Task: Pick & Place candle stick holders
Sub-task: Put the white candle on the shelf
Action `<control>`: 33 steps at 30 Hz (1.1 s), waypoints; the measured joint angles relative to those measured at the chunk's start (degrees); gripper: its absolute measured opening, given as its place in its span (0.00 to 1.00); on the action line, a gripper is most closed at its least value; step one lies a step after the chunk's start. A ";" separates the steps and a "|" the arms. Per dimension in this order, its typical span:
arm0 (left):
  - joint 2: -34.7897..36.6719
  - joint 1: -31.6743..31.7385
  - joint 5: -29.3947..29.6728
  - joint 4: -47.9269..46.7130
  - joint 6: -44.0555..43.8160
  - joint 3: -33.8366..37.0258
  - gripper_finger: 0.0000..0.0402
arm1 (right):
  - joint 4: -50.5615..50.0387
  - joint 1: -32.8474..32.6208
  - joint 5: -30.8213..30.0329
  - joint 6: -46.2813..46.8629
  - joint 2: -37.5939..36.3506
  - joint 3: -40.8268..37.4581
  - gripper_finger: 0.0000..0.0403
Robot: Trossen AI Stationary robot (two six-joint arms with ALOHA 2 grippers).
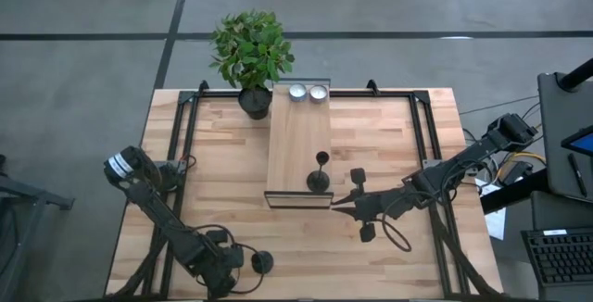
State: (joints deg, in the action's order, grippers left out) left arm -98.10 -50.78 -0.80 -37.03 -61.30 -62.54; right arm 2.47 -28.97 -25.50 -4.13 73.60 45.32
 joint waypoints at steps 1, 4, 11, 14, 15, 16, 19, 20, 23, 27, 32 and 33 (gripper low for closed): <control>0.00 0.00 -0.07 0.04 -0.08 0.00 0.24 | -0.01 0.00 0.00 0.04 0.00 0.00 0.11; 0.00 0.00 -0.78 0.11 -0.16 0.00 0.15 | -0.01 0.02 0.00 0.08 0.00 0.00 0.11; 0.29 0.02 -3.19 0.07 -0.56 -0.04 0.02 | -0.01 0.04 0.00 0.08 0.00 0.00 0.11; 1.14 0.04 -4.71 -0.34 -1.18 -0.16 0.01 | -0.03 0.04 -0.01 0.08 0.00 0.00 0.11; 1.73 0.04 -4.80 -0.88 -1.87 -0.21 0.01 | -0.03 0.04 0.00 0.08 0.00 0.00 0.11; 2.35 0.06 -4.77 -2.01 -2.87 -0.42 0.01 | -0.01 0.04 0.00 0.08 0.00 0.00 0.11; 4.49 0.10 -4.68 -6.92 -4.85 -1.04 0.00 | -0.01 0.04 -0.02 0.08 0.00 0.00 0.11; 5.29 0.11 -4.59 -8.90 -5.56 -1.37 0.00 | -0.01 0.04 -0.02 0.08 0.00 0.00 0.11; 8.05 0.11 -4.39 -15.75 -7.43 -3.06 0.00 | -0.02 0.04 -0.02 0.08 0.00 -0.02 0.11; 11.75 0.45 -3.32 -25.47 -7.85 -5.86 0.00 | -0.04 0.25 -0.02 0.07 0.00 -0.02 0.11; 16.96 2.66 3.01 -38.72 -7.94 -10.98 0.00 | -0.04 0.61 -0.02 -0.03 0.00 -0.02 0.11; 17.91 3.27 5.25 -41.43 -8.10 -12.19 0.00 | -0.04 0.68 -0.02 -0.03 0.00 -0.02 0.11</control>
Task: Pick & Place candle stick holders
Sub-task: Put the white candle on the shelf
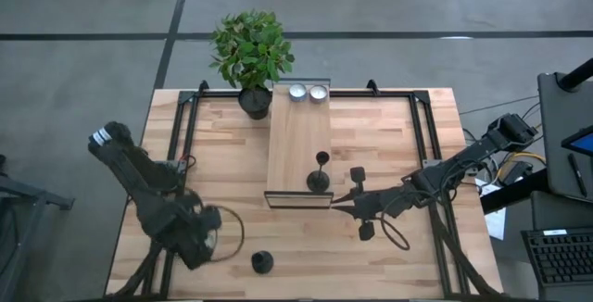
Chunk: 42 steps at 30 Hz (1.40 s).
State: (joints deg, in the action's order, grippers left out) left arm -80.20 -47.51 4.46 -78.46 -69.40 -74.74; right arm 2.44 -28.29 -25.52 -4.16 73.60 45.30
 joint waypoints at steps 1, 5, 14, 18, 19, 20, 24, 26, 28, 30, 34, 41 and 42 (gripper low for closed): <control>0.92 0.77 2.33 -2.48 -0.17 -1.22 0.00 | 0.00 0.00 0.00 0.02 0.00 0.00 0.11; 4.12 5.12 11.10 -9.59 -0.45 -5.52 0.00 | 0.00 0.17 0.00 0.04 0.00 0.00 0.11; 7.46 25.53 19.64 -10.31 7.96 -10.83 0.00 | -0.02 0.22 0.00 -0.20 -0.02 0.00 0.11; 6.91 37.34 19.16 -5.01 18.18 -11.26 0.00 | -0.02 0.24 0.00 -0.07 -0.02 0.00 0.11; 6.64 40.32 18.10 -2.56 20.85 -11.26 0.00 | -0.02 0.22 0.00 -0.07 -0.02 0.00 0.11; 6.26 43.05 16.89 -0.10 23.67 -11.26 0.00 | -0.02 0.22 0.00 -0.07 -0.02 0.00 0.11; 4.03 53.20 10.59 10.54 32.98 -11.26 0.00 | -0.03 0.22 0.00 -0.10 -0.02 -0.16 0.11; 2.43 57.73 6.42 14.79 37.41 -11.52 0.00 | -0.06 0.22 0.00 -0.15 -0.02 -0.27 0.11; 0.57 61.79 4.46 18.02 39.56 -12.00 0.00 | -0.04 0.22 0.00 -0.13 -0.02 -0.37 0.11; -1.54 65.21 4.36 20.13 39.82 -12.69 0.00 | -0.04 0.22 0.00 -0.02 -0.02 -0.51 0.11; -6.06 69.81 3.71 21.24 40.96 -14.33 0.00 | -0.04 0.22 0.00 0.56 -0.02 -0.73 0.11; -12.61 71.15 2.47 20.95 42.24 -16.17 0.00 | -0.04 0.19 0.02 1.86 -0.02 -2.09 0.11; -13.45 71.15 2.29 21.00 42.38 -16.45 0.00 | -0.04 0.17 0.02 2.24 -0.02 -2.37 0.11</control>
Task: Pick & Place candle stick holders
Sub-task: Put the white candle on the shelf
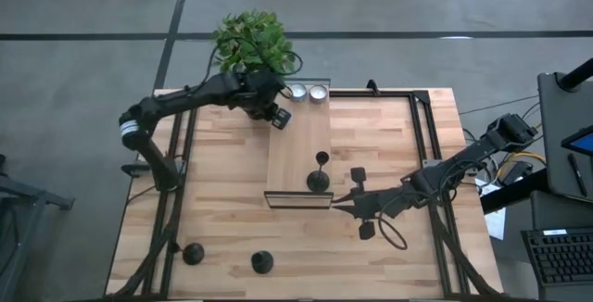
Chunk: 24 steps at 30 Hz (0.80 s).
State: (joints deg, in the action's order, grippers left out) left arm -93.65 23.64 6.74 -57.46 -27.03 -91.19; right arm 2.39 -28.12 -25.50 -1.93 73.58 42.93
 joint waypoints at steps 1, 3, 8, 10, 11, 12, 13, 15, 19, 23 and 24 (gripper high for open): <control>-0.67 -0.02 0.15 0.04 0.00 -0.26 0.00 | 0.00 0.00 0.00 0.28 0.00 -0.25 0.11; -1.76 -0.04 0.33 0.03 -0.10 -0.78 0.00 | 0.02 0.00 -0.02 0.50 0.00 -0.54 0.11; -2.66 0.00 0.68 0.05 0.20 -1.06 0.00 | 0.15 0.00 -0.02 1.78 0.00 -0.76 0.11; -2.72 -0.02 0.66 0.03 0.19 -1.06 0.01 | 0.35 0.00 -0.02 1.76 0.00 -0.76 0.11; -2.72 -0.09 0.63 -0.01 0.13 -1.06 0.02 | 0.37 0.00 -0.02 1.76 0.00 -0.76 0.11; -2.72 -0.13 0.65 0.03 -0.03 -1.06 0.03 | 0.43 0.00 -0.02 1.74 0.00 -0.76 0.11; -2.72 -0.13 0.64 0.05 -0.35 -1.06 0.05 | 0.66 0.02 -0.02 1.68 0.00 -0.76 0.11; -2.72 -0.13 0.66 0.06 -0.70 -1.06 0.07 | 0.90 0.02 -0.02 1.61 0.00 -0.76 0.11; -2.72 -0.13 0.83 0.09 -1.17 -1.06 0.14 | 0.99 0.02 -0.01 1.58 0.00 -0.76 0.11; -2.45 -0.18 0.28 -0.01 -1.48 -1.18 0.17 | 0.98 0.04 0.00 1.57 0.00 -0.76 0.11; -2.11 -0.26 0.17 0.05 -1.26 -1.26 0.18 | 0.99 0.04 -0.02 1.57 0.00 -0.76 0.11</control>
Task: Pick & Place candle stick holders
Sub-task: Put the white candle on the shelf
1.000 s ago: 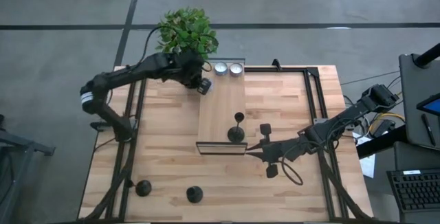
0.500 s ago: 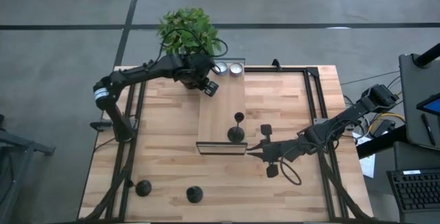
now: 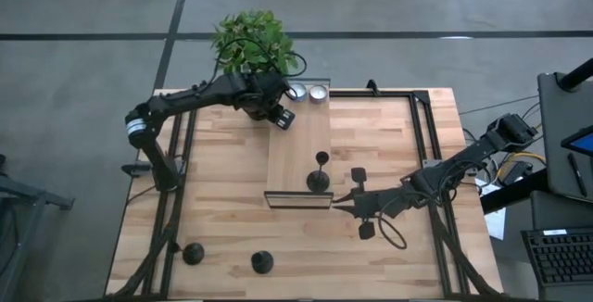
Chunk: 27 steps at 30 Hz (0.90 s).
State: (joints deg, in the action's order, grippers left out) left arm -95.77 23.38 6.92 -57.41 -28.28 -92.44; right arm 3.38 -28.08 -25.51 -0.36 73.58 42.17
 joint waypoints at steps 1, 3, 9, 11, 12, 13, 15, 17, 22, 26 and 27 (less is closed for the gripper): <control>0.36 -0.15 0.02 -0.05 0.19 -0.08 0.18 | 0.00 0.00 0.00 0.00 0.00 0.00 0.11; 1.44 -0.35 -0.02 0.05 0.60 -0.36 0.17 | 0.02 0.00 0.02 -0.02 0.00 0.00 0.11; 5.30 -1.47 -0.04 -0.04 2.45 -0.64 0.17 | 0.19 0.00 0.02 -0.02 0.00 0.00 0.11; 6.62 -2.10 -0.08 -0.03 2.96 -0.34 0.17 | 0.25 0.00 0.00 -0.04 0.00 0.00 0.11; 7.06 -2.55 -0.13 -0.18 3.23 -0.26 0.17 | 0.35 0.00 0.02 -0.02 0.00 0.00 0.11; 7.45 -3.14 -0.28 -0.12 3.87 -0.26 0.17 | 0.35 0.00 0.02 -0.04 0.00 0.00 0.11; 7.92 -4.80 -0.68 -0.09 5.62 -0.24 0.16 | 0.41 0.00 0.02 -0.04 0.00 0.00 0.11; 8.15 -7.12 -0.78 -0.02 7.34 -0.24 0.15 | 0.40 0.00 0.02 -0.04 0.00 -0.04 0.11; 6.77 -13.56 -0.85 0.00 13.72 -0.20 0.08 | 0.44 0.00 0.01 -0.26 0.00 -0.07 0.11; 4.79 -17.49 3.33 0.77 15.35 -0.09 0.01 | 0.59 0.00 0.01 -0.24 0.00 -0.07 0.11; 4.41 -18.03 4.08 0.92 16.34 -0.09 0.01 | 0.71 0.00 0.00 -0.25 0.00 -0.07 0.11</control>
State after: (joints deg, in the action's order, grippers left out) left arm -91.36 5.36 11.00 -56.49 -11.95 -92.53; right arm 4.08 -28.08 -25.51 -0.61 73.58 42.11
